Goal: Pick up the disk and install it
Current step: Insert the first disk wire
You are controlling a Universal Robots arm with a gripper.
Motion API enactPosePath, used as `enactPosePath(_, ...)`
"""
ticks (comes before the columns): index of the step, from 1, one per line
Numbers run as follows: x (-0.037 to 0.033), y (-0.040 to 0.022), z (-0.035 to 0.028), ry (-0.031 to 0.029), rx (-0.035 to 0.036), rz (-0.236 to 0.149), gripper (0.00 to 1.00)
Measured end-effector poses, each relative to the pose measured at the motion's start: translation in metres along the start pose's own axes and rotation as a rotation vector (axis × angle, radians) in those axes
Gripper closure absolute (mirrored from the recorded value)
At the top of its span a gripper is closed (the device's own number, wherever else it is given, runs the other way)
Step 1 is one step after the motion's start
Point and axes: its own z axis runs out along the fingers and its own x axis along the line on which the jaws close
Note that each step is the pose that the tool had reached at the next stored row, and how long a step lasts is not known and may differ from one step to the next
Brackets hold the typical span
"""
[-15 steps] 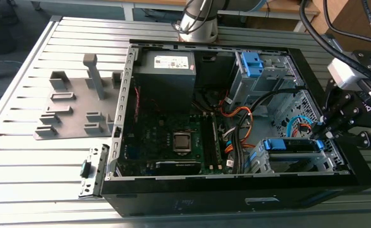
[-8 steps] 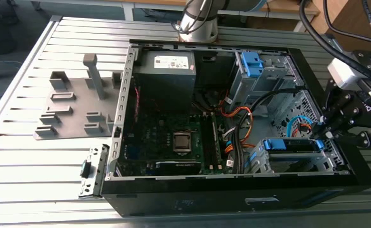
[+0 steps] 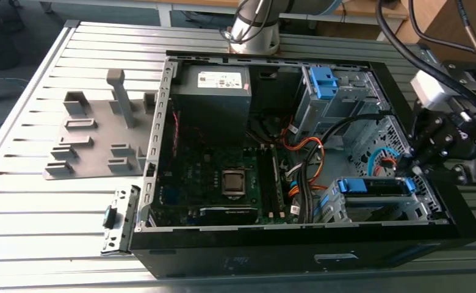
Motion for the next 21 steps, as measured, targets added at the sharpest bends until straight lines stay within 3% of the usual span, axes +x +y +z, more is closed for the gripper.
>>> enactPosePath(6,-0.0009,0.0047,-0.0062,0.0015,0.0073,0.000,0.84)
enactPosePath(14,0.0097,0.0070,-0.0044,0.0013,0.0074,0.000,0.84)
enactPosePath(21,0.0105,0.0139,-0.0019,0.0017,0.0074,0.000,0.84)
